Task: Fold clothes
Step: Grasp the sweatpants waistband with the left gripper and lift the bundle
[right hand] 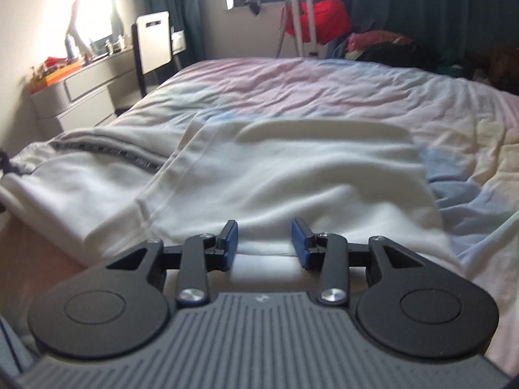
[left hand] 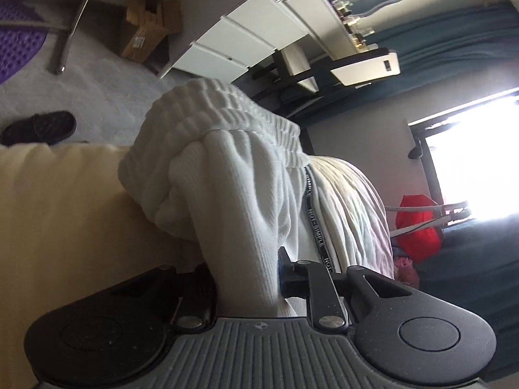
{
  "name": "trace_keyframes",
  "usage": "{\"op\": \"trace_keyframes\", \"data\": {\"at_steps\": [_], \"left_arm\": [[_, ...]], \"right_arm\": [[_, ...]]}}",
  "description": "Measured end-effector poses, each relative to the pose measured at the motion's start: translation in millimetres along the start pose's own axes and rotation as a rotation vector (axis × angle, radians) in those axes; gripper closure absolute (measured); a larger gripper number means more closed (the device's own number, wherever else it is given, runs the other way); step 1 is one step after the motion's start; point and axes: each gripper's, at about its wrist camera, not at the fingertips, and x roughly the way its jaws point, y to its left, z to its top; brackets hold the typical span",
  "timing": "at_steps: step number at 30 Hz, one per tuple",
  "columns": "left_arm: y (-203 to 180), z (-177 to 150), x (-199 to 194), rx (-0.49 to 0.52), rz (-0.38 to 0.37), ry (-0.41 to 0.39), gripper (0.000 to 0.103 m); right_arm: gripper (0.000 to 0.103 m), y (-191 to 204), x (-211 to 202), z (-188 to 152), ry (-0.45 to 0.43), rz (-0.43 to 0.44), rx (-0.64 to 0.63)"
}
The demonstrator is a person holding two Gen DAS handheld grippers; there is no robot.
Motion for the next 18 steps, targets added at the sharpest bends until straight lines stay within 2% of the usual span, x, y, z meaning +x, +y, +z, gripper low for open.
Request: {"op": "trace_keyframes", "data": {"at_steps": [3, 5, 7, 10, 13, 18], "left_arm": [[-35, -9, -10, 0.203, 0.006, -0.076, 0.089], [-72, -26, -11, 0.338, 0.034, -0.131, 0.089], [-96, -41, -21, 0.411, 0.014, -0.186, 0.089], [-135, -67, -38, 0.515, -0.033, -0.264, 0.089], [-176, -108, -56, 0.579, -0.118, -0.306, 0.09], [-253, -184, -61, 0.732, -0.178, -0.357, 0.09]], "right_arm": [[0.063, 11, 2, -3, -0.004, -0.017, -0.057], [0.065, 7, -6, -2, -0.009, -0.006, -0.021], [0.064, -4, -20, 1, -0.031, 0.01, 0.042], [0.064, -25, -40, 7, -0.096, -0.03, 0.13], [0.062, -54, -51, 14, -0.146, -0.098, 0.245], [0.062, -97, -58, 17, -0.175, -0.135, 0.418]]}}
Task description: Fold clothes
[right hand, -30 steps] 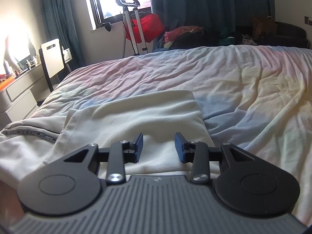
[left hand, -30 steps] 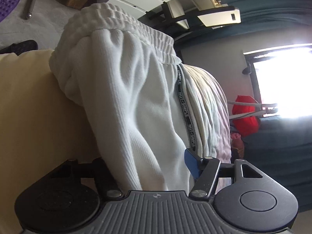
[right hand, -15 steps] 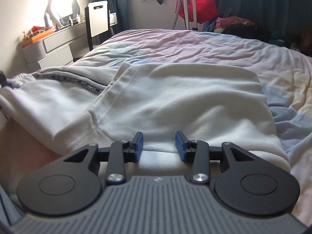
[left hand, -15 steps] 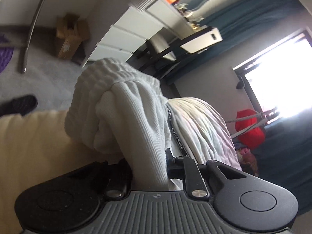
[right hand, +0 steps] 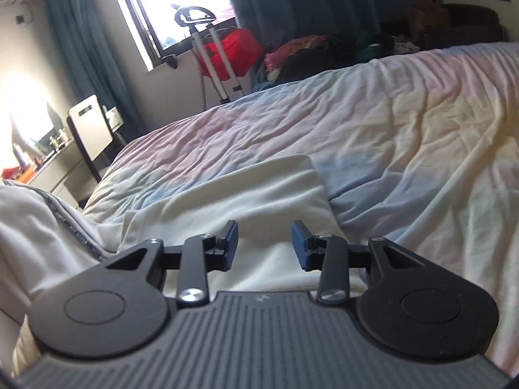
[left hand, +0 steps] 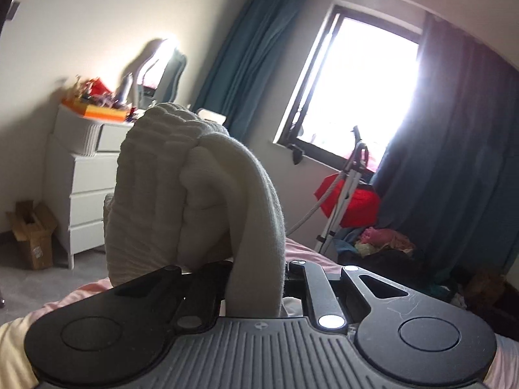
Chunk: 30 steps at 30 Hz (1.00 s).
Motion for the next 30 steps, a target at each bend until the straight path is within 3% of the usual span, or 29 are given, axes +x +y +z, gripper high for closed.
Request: {"op": "trace_keyframes", "data": {"at_steps": [6, 10, 13, 15, 17, 18, 20, 23, 25, 27, 30], "left_arm": [[-121, -44, 13, 0.112, -0.112, -0.043, 0.09], [-190, -101, 19, 0.206, -0.208, -0.031, 0.091], [-228, -165, 25, 0.333, -0.268, 0.057, 0.09], [-247, -216, 33, 0.496, -0.306, 0.162, 0.09], [-250, -256, 41, 0.56, -0.311, 0.231, 0.089], [-250, -267, 42, 0.589, -0.31, 0.225, 0.088], [-251, -274, 42, 0.61, -0.3, 0.195, 0.087], [-250, -268, 54, 0.605, -0.31, 0.219, 0.085], [-243, -264, 61, 0.631, -0.341, 0.241, 0.074], [-208, -254, 65, 0.69, -0.392, 0.263, 0.043], [-187, -248, 59, 0.766, -0.445, 0.299, 0.031]], "right_arm": [[0.062, -33, -12, 25, -0.096, -0.031, 0.098], [0.062, -60, -13, 38, -0.139, -0.08, 0.163], [0.062, -85, -13, 44, -0.152, -0.104, 0.244], [0.062, -98, -12, 46, -0.158, -0.118, 0.288], [0.062, -105, -12, 47, -0.171, -0.141, 0.293], [0.062, -106, -12, 48, -0.18, -0.147, 0.29], [0.062, -110, -11, 48, -0.184, -0.134, 0.295], [0.062, -113, -5, 48, -0.166, -0.107, 0.311], [0.062, -115, 1, 48, -0.141, -0.086, 0.331], [0.062, -120, 8, 46, -0.112, -0.031, 0.372], [0.062, -124, 18, 41, -0.05, 0.084, 0.459]]}}
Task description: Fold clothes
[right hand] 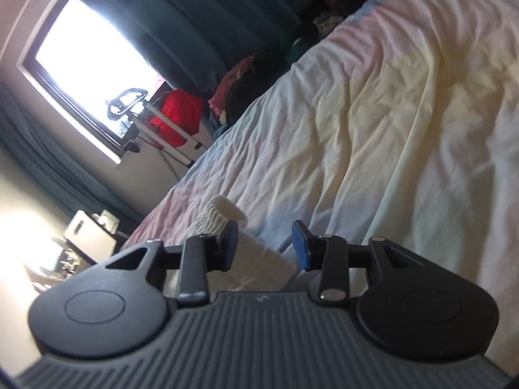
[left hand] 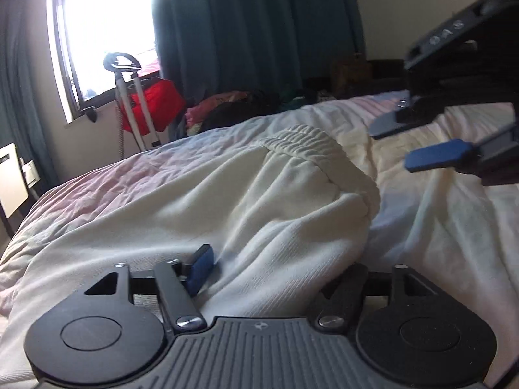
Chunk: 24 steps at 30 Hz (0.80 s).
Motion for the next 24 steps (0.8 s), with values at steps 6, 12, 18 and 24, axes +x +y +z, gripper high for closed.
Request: {"op": "trace_keyframes", "data": {"at_steps": [6, 12, 18, 24], "left_arm": [[34, -5, -43, -0.07, -0.015, 0.098, 0.027], [73, -7, -80, -0.178, 0.004, 0.143, 0.026], [93, -31, -104, -0.196, 0.004, 0.13, 0.023], [111, -53, -113, -0.21, 0.075, 0.045, 0.022]], "right_arm": [[0.017, 10, 8, -9, 0.061, 0.065, -0.003], [0.016, 5, 12, -13, 0.097, 0.024, 0.036], [0.016, -6, 23, -26, 0.141, 0.048, 0.117], [0.016, 5, 36, -42, 0.14, 0.091, 0.07]]}}
